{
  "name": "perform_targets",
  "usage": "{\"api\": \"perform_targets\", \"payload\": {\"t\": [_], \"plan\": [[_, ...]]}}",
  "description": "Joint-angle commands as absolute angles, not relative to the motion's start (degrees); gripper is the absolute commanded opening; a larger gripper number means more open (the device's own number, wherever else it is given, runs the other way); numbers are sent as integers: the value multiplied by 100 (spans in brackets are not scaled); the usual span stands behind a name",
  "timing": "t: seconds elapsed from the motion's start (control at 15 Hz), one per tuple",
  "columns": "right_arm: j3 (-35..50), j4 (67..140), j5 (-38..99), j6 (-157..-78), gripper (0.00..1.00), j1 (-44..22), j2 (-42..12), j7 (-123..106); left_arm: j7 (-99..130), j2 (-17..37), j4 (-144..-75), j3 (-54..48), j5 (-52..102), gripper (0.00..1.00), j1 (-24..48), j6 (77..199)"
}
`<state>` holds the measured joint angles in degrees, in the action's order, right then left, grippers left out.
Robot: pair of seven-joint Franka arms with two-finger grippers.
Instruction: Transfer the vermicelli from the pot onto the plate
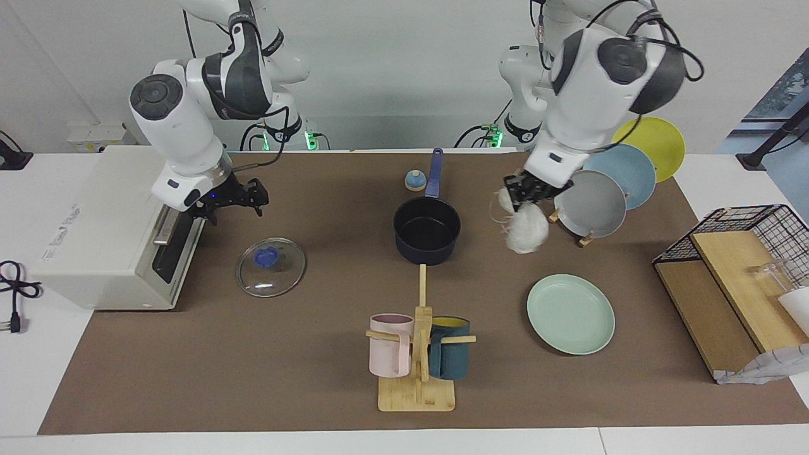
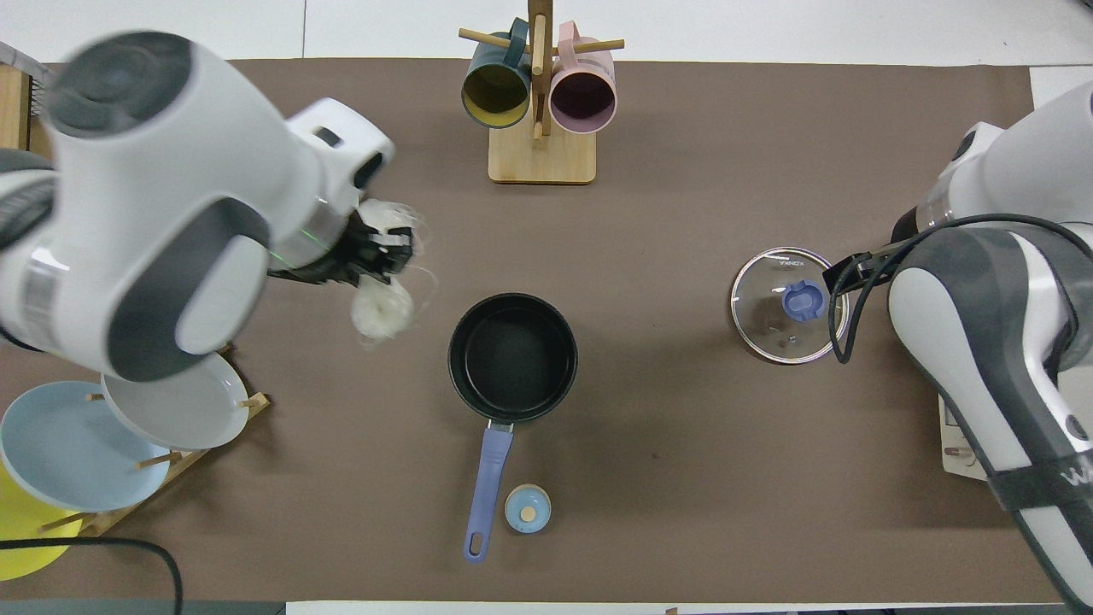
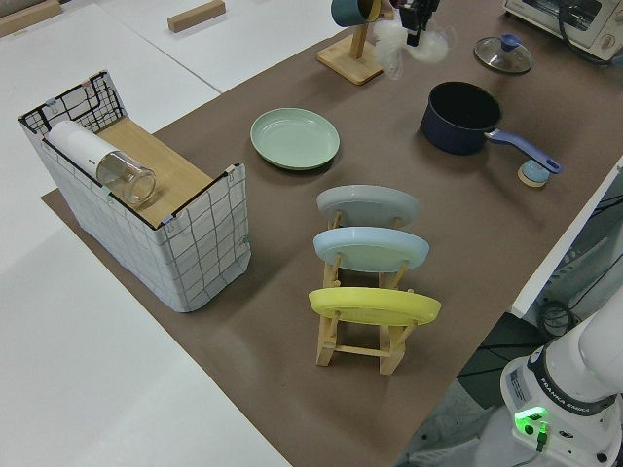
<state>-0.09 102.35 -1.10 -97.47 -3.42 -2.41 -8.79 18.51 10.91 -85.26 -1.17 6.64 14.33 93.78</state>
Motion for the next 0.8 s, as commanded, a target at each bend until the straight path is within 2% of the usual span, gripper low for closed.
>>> {"api": "perform_targets", "payload": {"t": [0.0, 0.2, 0.33, 0.47, 0.73], "plan": [[9, 10266, -106, -9239, 100, -290, 289, -608, 1153, 1712, -8288, -185, 756, 0, 784, 9850], [-97, 9933, -96, -8807, 100, -264, 352, -422, 644, 2117, -8567, -185, 738, 0, 501, 10737], [-149, 9809, -62, -8772, 100, -220, 194, -369, 282, 2363, -8736, -185, 747, 0, 466, 11318], [-123, 9319, -70, -8448, 100, -176, -104, -369, 237, 2539, -8736, -185, 738, 0, 439, 11434], [-132, 9282, -141, -8429, 100, -115, -158, -360, 18, 2681, -9104, -167, 738, 0, 510, 12030]]}}
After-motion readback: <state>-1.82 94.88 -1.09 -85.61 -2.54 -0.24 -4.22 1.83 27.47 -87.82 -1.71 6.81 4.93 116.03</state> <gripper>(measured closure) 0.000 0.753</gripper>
